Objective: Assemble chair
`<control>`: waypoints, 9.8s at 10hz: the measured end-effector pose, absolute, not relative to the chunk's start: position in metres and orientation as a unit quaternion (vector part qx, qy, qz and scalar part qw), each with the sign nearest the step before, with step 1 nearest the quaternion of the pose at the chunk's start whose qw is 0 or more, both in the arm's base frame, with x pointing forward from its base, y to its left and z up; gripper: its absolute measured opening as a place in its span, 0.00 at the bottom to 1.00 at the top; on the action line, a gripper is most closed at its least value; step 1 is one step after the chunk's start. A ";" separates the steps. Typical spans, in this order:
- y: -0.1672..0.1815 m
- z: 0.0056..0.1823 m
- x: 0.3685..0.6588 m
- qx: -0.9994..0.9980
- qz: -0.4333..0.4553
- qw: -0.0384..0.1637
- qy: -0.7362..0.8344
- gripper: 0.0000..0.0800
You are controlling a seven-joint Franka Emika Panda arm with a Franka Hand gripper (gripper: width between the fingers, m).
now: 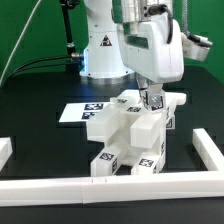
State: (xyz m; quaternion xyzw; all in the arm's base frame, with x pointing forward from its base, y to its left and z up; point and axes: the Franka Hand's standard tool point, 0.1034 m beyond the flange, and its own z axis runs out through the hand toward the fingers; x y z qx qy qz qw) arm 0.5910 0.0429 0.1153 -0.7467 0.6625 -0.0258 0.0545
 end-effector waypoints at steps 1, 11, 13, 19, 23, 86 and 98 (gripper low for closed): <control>0.042 0.115 0.591 -0.743 -0.025 0.055 0.666 0.36; 0.044 0.114 0.588 -0.684 -0.010 0.063 0.727 0.73; 0.048 0.116 0.589 -0.808 -0.022 0.062 0.585 0.80; 0.055 0.113 0.589 -0.955 -0.039 0.040 0.293 0.81; 0.052 0.107 0.588 -0.979 -0.040 0.026 0.197 0.68; -0.075 0.105 0.608 -0.712 -0.021 0.054 0.700 0.59; -0.072 0.107 0.606 -0.972 -0.021 0.008 0.233 0.60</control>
Offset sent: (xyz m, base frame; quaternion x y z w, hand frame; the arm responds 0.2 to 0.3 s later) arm 0.0156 -0.0106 0.0033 0.0124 0.0015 0.0895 0.9959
